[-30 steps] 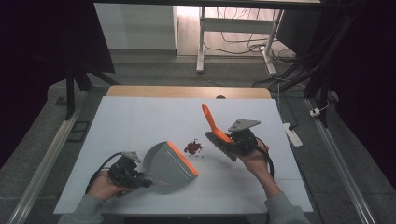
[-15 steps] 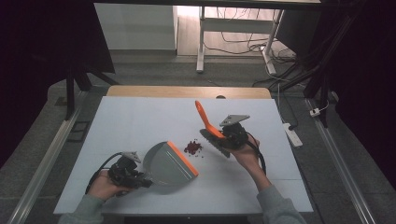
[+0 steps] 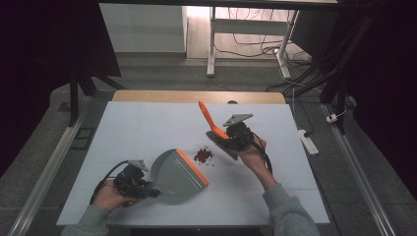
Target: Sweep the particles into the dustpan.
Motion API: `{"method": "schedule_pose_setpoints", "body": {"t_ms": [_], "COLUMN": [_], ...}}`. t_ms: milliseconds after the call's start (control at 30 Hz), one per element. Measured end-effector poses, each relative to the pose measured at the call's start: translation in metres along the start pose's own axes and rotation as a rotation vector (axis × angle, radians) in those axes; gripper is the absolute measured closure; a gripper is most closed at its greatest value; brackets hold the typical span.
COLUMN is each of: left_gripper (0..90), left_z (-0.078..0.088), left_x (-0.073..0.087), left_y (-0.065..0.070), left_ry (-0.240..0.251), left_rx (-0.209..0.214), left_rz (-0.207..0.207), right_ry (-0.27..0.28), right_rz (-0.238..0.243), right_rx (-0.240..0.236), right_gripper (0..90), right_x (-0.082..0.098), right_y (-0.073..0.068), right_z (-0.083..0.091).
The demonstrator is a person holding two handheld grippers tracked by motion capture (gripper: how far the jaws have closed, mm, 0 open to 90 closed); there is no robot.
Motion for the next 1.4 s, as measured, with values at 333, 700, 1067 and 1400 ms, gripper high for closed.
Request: {"method": "schedule_pose_setpoints", "body": {"t_ms": [333,700,1067,1400], "left_gripper": [61.2,61.2,61.2,61.2], "left_z": [0.000,0.000,0.000,-0.001], "left_x": [0.000,0.000,-0.001,-0.001], "left_y": [-0.001,-0.001,0.000,-0.001], "left_ry": [-0.001,0.001,-0.001,-0.001], "left_rx": [0.003,0.003,0.004,0.006], "left_rz": [0.000,-0.001,-0.001,-0.001], "right_ry": [-0.034,-0.099,-0.124,-0.144], "right_rz": [-0.040,-0.031,-0.022,-0.004], "right_rx": [0.011,0.012,0.019,0.008], "right_gripper": [70.4,70.4,70.4,70.4], "right_x": [0.000,-0.012,-0.015,-0.019], "right_y": [0.012,0.008,0.004,-0.003], "right_z": [-0.009,-0.040,-0.054,-0.062]}}
Point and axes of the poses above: each handheld gripper's, and its own axes: z roughly backward along the jaws, x roughly out of its underside, y roughly to its right, the point moved 2 cm from there along -z, roughly forward along the jaws, and after that the axes turned 3 degrees about -y, right-handed, at the moved point
